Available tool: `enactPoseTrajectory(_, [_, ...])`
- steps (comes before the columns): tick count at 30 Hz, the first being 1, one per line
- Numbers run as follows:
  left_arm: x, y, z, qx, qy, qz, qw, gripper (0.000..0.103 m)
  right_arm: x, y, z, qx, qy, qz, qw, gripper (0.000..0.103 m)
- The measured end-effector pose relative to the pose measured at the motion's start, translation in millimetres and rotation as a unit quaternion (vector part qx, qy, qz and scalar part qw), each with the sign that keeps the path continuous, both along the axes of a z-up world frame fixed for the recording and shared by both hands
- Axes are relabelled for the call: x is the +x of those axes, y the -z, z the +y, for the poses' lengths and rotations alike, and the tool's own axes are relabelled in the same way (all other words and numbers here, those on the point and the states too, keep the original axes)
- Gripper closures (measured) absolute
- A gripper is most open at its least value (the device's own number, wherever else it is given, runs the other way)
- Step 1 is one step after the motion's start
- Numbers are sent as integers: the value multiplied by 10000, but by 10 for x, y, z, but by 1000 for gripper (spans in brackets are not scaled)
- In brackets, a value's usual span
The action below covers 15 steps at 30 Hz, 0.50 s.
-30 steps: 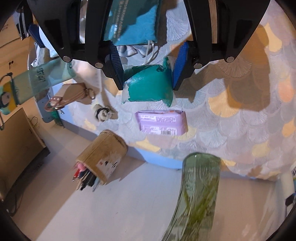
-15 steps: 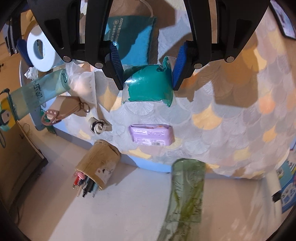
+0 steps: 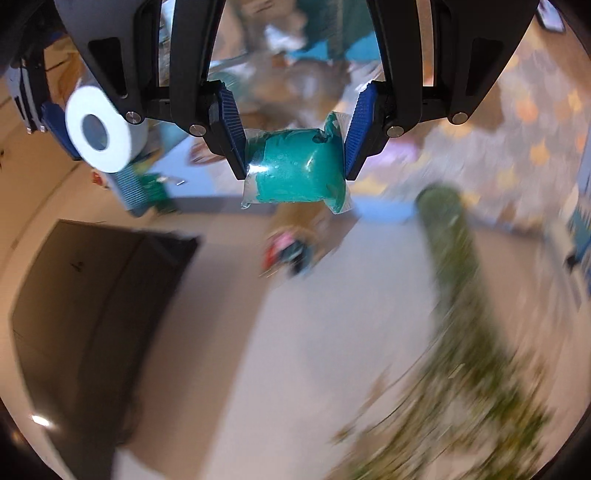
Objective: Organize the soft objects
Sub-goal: 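Carry teal pouch and tape roll over the glass plate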
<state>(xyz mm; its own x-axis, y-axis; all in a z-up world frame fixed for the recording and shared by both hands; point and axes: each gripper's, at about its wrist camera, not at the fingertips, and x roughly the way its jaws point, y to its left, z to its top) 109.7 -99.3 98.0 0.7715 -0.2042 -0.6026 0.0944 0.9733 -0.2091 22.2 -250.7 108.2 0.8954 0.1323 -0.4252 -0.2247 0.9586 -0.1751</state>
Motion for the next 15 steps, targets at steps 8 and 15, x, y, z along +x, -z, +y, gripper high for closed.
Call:
enactPoseTrajectory(8, [-48,-438,-954,93,1127,-495,9924,55,-46,-228,-805,376,939,-248,9946,36])
enactPoseTrajectory(15, [-69,-88,-1759,152,1928,-86,9811,55,-141,-22,-1582,490,1933,174,9798,36])
